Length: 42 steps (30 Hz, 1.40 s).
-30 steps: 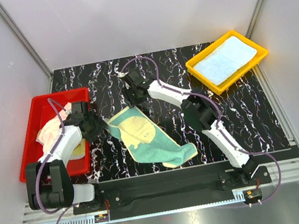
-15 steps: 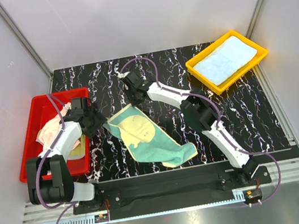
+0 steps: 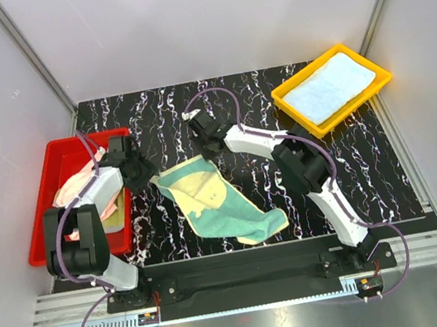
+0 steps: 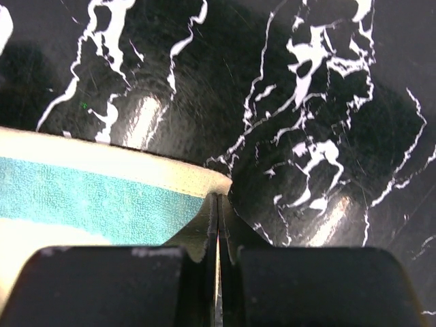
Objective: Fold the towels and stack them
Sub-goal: Flatten out the crumpled towel
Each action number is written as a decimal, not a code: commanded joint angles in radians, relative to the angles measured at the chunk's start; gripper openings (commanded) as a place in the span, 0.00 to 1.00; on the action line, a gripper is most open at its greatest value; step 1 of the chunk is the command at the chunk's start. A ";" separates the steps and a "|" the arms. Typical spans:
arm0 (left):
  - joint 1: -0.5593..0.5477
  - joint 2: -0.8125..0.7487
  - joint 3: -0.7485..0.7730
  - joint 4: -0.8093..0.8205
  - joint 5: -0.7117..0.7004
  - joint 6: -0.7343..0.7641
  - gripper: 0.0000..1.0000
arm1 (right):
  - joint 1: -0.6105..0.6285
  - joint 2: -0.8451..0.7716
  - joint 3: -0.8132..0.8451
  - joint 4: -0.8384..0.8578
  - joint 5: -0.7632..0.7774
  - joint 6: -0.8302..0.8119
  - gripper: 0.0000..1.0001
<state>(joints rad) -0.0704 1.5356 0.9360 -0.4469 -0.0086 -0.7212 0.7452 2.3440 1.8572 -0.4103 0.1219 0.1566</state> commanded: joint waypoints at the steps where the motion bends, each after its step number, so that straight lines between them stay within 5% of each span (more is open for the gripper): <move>1: 0.004 0.043 0.023 0.072 0.036 0.012 0.60 | -0.003 -0.051 -0.062 -0.028 0.035 -0.008 0.00; 8: 0.003 0.122 0.014 0.151 0.084 0.019 0.38 | -0.041 -0.086 -0.110 -0.019 0.021 -0.003 0.00; 14: -0.003 0.150 0.035 0.174 0.119 0.017 0.00 | -0.086 -0.146 -0.176 -0.002 0.021 -0.005 0.00; 27: -0.147 0.057 0.179 0.203 0.251 0.152 0.05 | -0.204 -0.443 -0.297 0.011 -0.044 0.020 0.00; 32: -0.149 0.104 0.173 0.106 0.161 0.115 0.08 | -0.202 -0.414 -0.290 0.018 -0.165 0.049 0.29; 42: -0.144 0.146 0.136 0.054 0.019 0.114 0.29 | -0.195 -0.180 -0.159 0.107 -0.306 0.042 0.51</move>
<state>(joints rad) -0.2211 1.6669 1.0588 -0.3820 0.0887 -0.6102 0.5377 2.1155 1.6127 -0.3611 -0.1139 0.2169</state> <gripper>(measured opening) 0.288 0.498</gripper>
